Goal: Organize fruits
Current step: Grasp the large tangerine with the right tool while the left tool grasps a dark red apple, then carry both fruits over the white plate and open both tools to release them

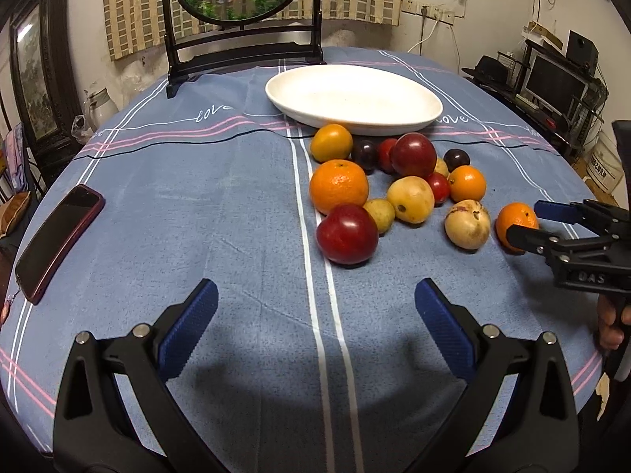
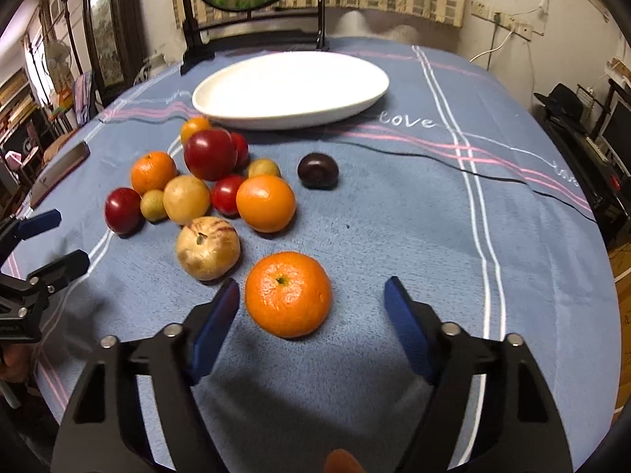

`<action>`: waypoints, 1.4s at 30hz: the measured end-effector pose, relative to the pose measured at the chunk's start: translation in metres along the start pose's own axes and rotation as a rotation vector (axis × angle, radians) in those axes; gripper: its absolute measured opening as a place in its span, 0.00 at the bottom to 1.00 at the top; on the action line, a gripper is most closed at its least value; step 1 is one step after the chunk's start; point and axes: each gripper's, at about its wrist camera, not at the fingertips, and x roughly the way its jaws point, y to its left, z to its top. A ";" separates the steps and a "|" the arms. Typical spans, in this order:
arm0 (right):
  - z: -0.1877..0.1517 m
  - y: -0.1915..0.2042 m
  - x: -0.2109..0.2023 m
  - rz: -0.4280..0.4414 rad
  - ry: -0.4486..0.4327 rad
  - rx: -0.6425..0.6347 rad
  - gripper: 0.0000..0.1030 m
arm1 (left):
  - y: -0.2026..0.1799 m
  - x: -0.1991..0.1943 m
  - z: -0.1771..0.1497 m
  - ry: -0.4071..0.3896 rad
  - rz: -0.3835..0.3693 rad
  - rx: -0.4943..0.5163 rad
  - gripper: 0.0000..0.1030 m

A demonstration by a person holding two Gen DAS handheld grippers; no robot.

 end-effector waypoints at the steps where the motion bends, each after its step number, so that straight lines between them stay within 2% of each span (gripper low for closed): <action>1: 0.001 0.000 0.002 0.010 0.009 -0.002 0.68 | 0.000 0.001 0.000 0.001 -0.004 0.001 0.98; 3: 0.001 0.002 0.005 0.016 0.019 -0.011 0.64 | 0.002 0.002 0.002 0.002 -0.013 0.001 0.98; 7: 0.000 0.007 0.012 0.037 0.038 -0.033 0.51 | 0.005 0.006 0.004 0.007 -0.019 -0.001 0.98; 8: 0.001 0.007 0.011 0.048 0.035 -0.037 0.45 | 0.006 0.006 0.005 0.003 -0.021 0.000 0.98; 9: 0.001 0.007 0.010 0.059 0.033 -0.040 0.43 | 0.007 0.006 0.005 -0.003 -0.025 0.002 0.98; 14: -0.001 0.000 0.009 0.096 0.023 0.003 0.43 | 0.006 0.013 0.016 -0.012 -0.062 0.037 0.94; 16: 0.000 0.000 0.009 0.098 0.023 0.005 0.43 | 0.003 0.020 0.022 -0.002 -0.067 0.056 0.85; 18: -0.001 0.003 0.010 0.084 0.024 -0.007 0.43 | 0.001 0.026 0.026 0.013 -0.081 0.062 0.64; 20: 0.000 0.004 0.010 0.077 0.024 -0.014 0.43 | -0.001 0.032 0.030 0.029 -0.094 0.062 0.61; 26: -0.001 0.000 0.010 0.094 0.023 0.001 0.44 | -0.011 0.041 0.033 0.047 -0.096 0.090 0.61; 28: -0.001 0.000 0.010 0.096 0.022 0.002 0.44 | -0.014 0.045 0.034 0.061 -0.100 0.097 0.54; 30: -0.001 0.001 0.010 0.098 0.021 0.004 0.44 | -0.015 0.048 0.034 0.080 -0.110 0.097 0.40; 42: -0.001 -0.006 0.005 0.103 0.005 0.040 0.43 | -0.009 0.040 0.028 0.077 -0.135 0.077 0.40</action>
